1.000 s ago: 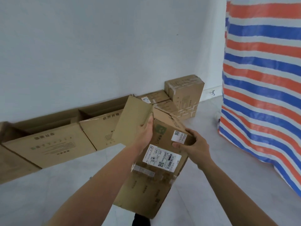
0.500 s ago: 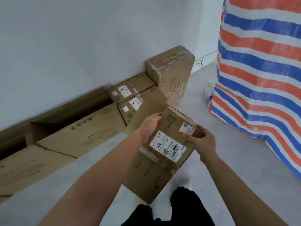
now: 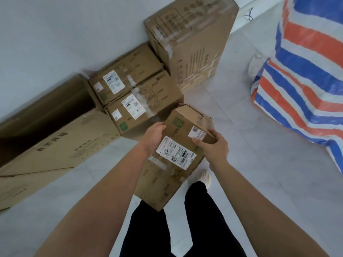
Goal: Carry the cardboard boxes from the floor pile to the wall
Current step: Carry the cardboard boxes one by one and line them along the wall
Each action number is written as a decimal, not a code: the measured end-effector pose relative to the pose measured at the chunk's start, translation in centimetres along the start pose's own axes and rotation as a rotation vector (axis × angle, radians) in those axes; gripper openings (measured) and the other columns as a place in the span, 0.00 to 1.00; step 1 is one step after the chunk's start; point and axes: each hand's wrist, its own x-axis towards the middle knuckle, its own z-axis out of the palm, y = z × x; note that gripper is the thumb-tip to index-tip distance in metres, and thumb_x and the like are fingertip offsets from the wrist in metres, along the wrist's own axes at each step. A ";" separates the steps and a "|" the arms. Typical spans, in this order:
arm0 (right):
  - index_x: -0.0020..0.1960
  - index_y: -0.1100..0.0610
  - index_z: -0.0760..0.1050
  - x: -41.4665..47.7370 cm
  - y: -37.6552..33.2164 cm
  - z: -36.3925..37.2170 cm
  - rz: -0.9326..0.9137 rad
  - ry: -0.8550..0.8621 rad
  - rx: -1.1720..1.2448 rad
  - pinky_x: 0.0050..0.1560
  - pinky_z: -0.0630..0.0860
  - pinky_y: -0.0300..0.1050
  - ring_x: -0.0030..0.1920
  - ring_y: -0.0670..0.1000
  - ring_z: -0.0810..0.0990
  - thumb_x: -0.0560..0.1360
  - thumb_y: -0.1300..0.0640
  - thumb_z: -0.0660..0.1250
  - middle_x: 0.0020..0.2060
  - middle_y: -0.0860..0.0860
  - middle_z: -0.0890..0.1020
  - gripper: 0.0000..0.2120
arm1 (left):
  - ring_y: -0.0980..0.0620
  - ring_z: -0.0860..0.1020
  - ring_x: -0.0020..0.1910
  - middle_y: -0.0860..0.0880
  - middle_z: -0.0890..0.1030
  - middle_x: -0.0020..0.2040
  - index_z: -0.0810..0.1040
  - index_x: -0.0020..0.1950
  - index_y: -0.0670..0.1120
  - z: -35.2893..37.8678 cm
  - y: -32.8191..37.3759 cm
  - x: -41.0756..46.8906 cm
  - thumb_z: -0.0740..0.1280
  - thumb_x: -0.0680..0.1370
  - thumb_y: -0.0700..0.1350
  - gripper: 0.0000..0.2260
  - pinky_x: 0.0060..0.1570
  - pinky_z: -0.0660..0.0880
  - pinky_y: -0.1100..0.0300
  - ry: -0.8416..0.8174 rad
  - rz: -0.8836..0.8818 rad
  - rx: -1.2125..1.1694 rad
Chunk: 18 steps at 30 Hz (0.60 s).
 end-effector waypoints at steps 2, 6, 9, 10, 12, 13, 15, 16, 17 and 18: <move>0.70 0.49 0.74 3.3 0.6 1.4 0.035 0.002 -0.009 0.50 0.78 0.41 0.55 0.48 0.80 0.64 0.52 0.84 0.59 0.49 0.81 0.37 | 0.47 0.81 0.56 0.46 0.83 0.55 0.78 0.63 0.48 0.1 -0.6 3.8 0.56 0.84 0.48 0.14 0.63 0.73 0.45 -0.001 -0.029 -0.007; 0.69 0.48 0.75 9.1 3.1 4.1 0.122 0.027 0.027 0.53 0.81 0.45 0.54 0.48 0.81 0.63 0.51 0.84 0.58 0.47 0.81 0.36 | 0.46 0.81 0.54 0.45 0.84 0.55 0.79 0.61 0.44 0.5 -1.2 11.2 0.54 0.84 0.51 0.18 0.57 0.76 0.51 -0.106 -0.077 -0.017; 0.66 0.46 0.76 13.2 5.1 5.9 0.191 0.072 0.043 0.55 0.83 0.54 0.54 0.51 0.83 0.61 0.43 0.83 0.54 0.46 0.82 0.36 | 0.52 0.77 0.57 0.49 0.79 0.60 0.75 0.68 0.47 0.5 -2.4 16.0 0.56 0.84 0.51 0.16 0.56 0.72 0.56 -0.083 -0.065 -0.037; 0.66 0.45 0.75 14.4 5.4 6.1 0.187 0.100 0.027 0.55 0.82 0.55 0.55 0.52 0.83 0.60 0.39 0.82 0.55 0.46 0.82 0.37 | 0.53 0.74 0.60 0.51 0.77 0.64 0.72 0.71 0.48 0.3 -3.0 17.2 0.57 0.84 0.52 0.18 0.59 0.70 0.57 -0.042 -0.047 -0.039; 0.70 0.47 0.71 16.7 5.8 6.0 0.225 0.144 0.017 0.53 0.83 0.56 0.58 0.55 0.82 0.63 0.38 0.80 0.59 0.48 0.79 0.40 | 0.52 0.72 0.63 0.52 0.74 0.66 0.70 0.74 0.49 -0.4 -4.4 18.9 0.58 0.83 0.53 0.20 0.64 0.68 0.55 0.002 -0.026 0.019; 0.73 0.48 0.68 17.6 6.0 5.9 0.267 0.154 0.013 0.50 0.83 0.56 0.58 0.56 0.82 0.68 0.42 0.79 0.61 0.49 0.77 0.39 | 0.50 0.72 0.63 0.51 0.74 0.65 0.71 0.73 0.48 -0.9 -5.5 19.5 0.57 0.83 0.55 0.20 0.65 0.68 0.53 0.016 -0.036 0.100; 0.77 0.48 0.60 18.4 6.3 5.8 0.334 0.149 0.015 0.43 0.83 0.57 0.57 0.57 0.82 0.76 0.49 0.74 0.65 0.51 0.74 0.36 | 0.46 0.73 0.64 0.48 0.75 0.64 0.72 0.71 0.49 -2.4 -8.3 20.0 0.55 0.83 0.59 0.22 0.66 0.69 0.49 0.049 -0.066 0.326; 0.78 0.47 0.58 18.4 6.6 6.0 0.351 0.144 0.024 0.43 0.83 0.59 0.55 0.57 0.82 0.77 0.50 0.72 0.66 0.51 0.73 0.35 | 0.45 0.73 0.64 0.47 0.75 0.65 0.72 0.70 0.50 -3.2 -9.9 19.9 0.54 0.82 0.62 0.24 0.65 0.69 0.47 0.069 -0.095 0.419; 0.78 0.46 0.56 18.2 6.7 6.3 0.355 0.136 0.027 0.44 0.83 0.62 0.54 0.57 0.82 0.78 0.50 0.71 0.65 0.51 0.72 0.35 | 0.43 0.73 0.65 0.46 0.75 0.65 0.72 0.70 0.51 -3.9 -11.3 19.5 0.53 0.81 0.64 0.25 0.66 0.68 0.44 0.099 -0.126 0.490; 0.78 0.45 0.56 18.0 7.0 6.9 0.347 0.131 0.019 0.45 0.83 0.64 0.53 0.57 0.82 0.78 0.50 0.71 0.64 0.50 0.71 0.35 | 0.42 0.71 0.67 0.45 0.74 0.67 0.72 0.70 0.52 -4.6 -12.7 19.2 0.53 0.80 0.66 0.25 0.67 0.66 0.42 0.145 -0.154 0.551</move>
